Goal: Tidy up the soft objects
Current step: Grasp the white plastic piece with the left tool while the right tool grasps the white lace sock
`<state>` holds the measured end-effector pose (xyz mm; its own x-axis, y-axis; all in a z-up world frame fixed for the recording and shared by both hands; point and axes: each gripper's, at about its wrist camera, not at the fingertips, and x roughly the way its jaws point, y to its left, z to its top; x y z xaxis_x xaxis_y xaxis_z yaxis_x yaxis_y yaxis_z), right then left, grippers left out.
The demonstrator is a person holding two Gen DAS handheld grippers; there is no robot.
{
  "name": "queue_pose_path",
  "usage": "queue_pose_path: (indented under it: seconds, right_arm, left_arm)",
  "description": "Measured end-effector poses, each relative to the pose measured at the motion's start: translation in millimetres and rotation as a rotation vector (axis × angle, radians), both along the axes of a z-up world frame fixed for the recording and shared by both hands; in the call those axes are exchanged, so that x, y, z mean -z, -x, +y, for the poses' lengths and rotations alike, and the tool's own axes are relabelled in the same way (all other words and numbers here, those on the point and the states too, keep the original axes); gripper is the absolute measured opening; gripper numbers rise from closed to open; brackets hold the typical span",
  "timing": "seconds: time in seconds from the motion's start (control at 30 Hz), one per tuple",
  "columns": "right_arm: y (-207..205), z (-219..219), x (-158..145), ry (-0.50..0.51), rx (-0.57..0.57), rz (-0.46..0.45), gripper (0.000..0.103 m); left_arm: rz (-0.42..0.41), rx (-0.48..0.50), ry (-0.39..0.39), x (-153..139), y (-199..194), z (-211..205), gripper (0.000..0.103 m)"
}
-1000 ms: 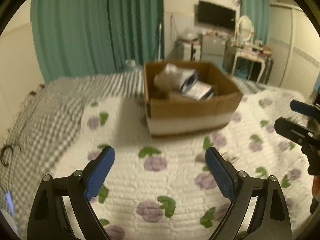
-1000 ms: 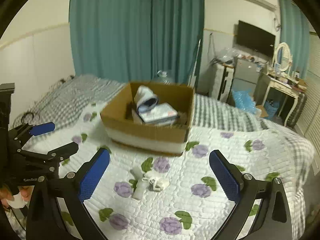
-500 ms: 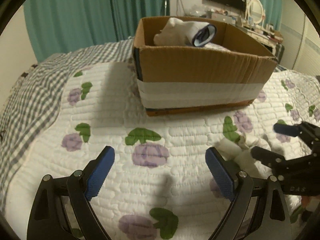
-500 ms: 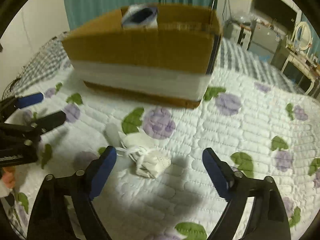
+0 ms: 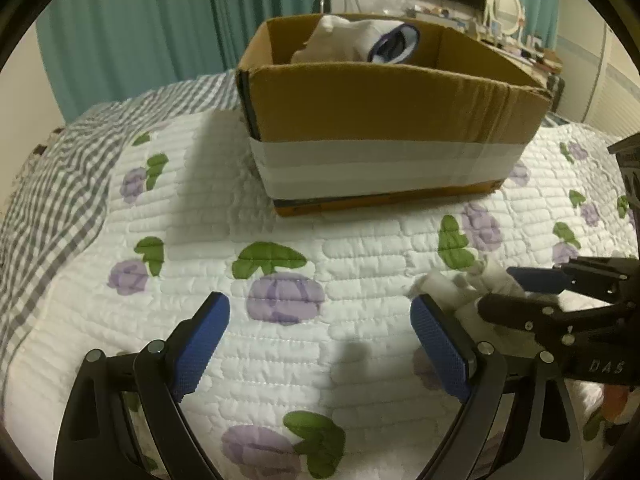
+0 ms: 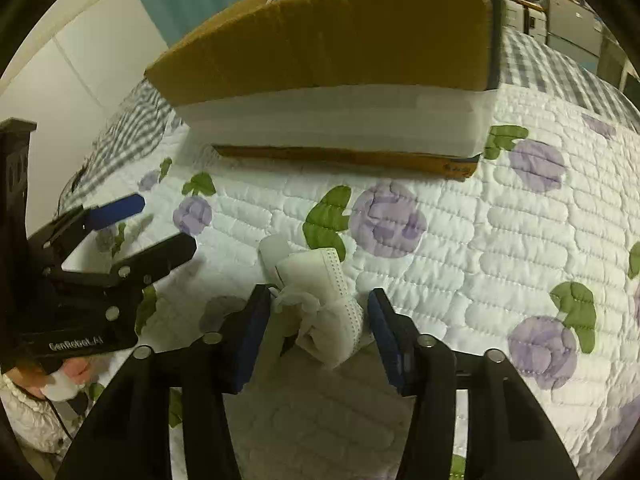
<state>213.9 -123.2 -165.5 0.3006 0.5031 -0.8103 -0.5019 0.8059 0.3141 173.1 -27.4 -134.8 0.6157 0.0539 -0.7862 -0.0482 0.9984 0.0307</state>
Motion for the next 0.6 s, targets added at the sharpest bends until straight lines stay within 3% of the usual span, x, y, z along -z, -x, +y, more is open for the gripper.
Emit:
queue_pose_path:
  seconds: [0.13, 0.43, 0.6]
  right_arm:
    - [8.0, -13.8, -6.9, -0.02, 0.028, -0.017, 0.031]
    - [25.0, -36.3, -37.1, 0.055, 0.129, -0.183, 0.029]
    - [22.6, -48.8, -37.2, 0.146, 0.206, -0.212, 0.029]
  left_arm:
    - [0.0, 0.009, -0.002, -5.2, 1.4, -5.9, 0.093]
    - [0.01, 0.038, -0.016, -10.6, 3.5, -32.4, 0.093]
    - [0.031, 0.07, 0.002, -6.2, -2.2, -56.2, 0.093]
